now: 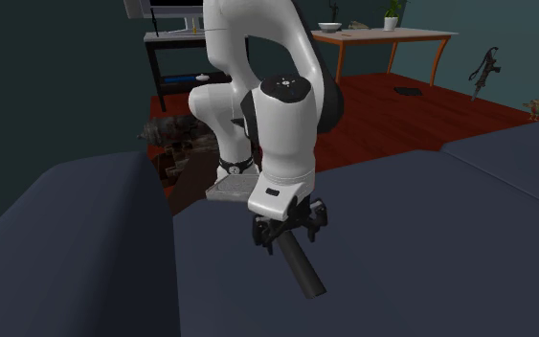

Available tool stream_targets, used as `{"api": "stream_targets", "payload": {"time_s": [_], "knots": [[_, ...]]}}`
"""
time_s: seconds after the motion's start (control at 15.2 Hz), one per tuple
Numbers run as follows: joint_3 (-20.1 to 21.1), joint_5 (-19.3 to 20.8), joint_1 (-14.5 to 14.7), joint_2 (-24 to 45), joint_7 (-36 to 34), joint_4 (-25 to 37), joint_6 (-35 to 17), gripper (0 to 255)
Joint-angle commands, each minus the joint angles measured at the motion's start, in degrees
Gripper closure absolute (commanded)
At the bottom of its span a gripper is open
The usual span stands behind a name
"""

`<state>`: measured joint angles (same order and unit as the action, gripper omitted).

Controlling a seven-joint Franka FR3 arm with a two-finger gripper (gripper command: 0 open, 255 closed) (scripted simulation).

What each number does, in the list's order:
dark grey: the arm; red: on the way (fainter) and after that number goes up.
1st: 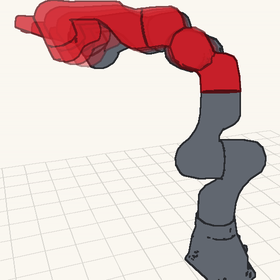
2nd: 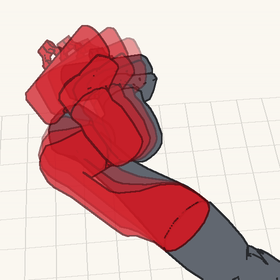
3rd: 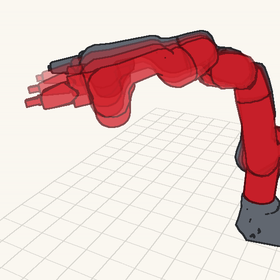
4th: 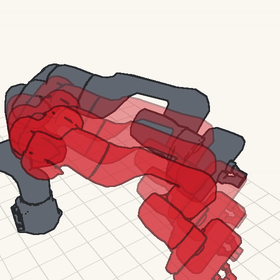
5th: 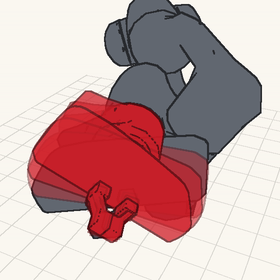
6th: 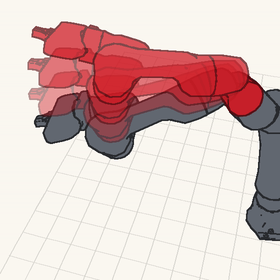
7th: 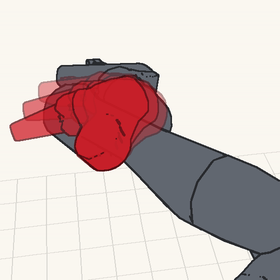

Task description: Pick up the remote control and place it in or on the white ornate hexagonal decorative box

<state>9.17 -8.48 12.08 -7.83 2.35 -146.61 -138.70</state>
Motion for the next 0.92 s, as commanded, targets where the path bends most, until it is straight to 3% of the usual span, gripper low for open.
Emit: {"api": "stream_targets", "payload": {"time_s": [0.0,0.26,0.33,0.86], "knots": [[0.0,0.0,0.0,0.0,0.0,0.0,-0.1,0],[0.0,0.0,0.0,0.0,0.0,0.0,-0.1,0],[0.0,0.0,0.0,0.0,0.0,0.0,-0.1,255],[-0.1,0.0,-0.1,-0.1,0.1,-0.1,0.0,255]]}}
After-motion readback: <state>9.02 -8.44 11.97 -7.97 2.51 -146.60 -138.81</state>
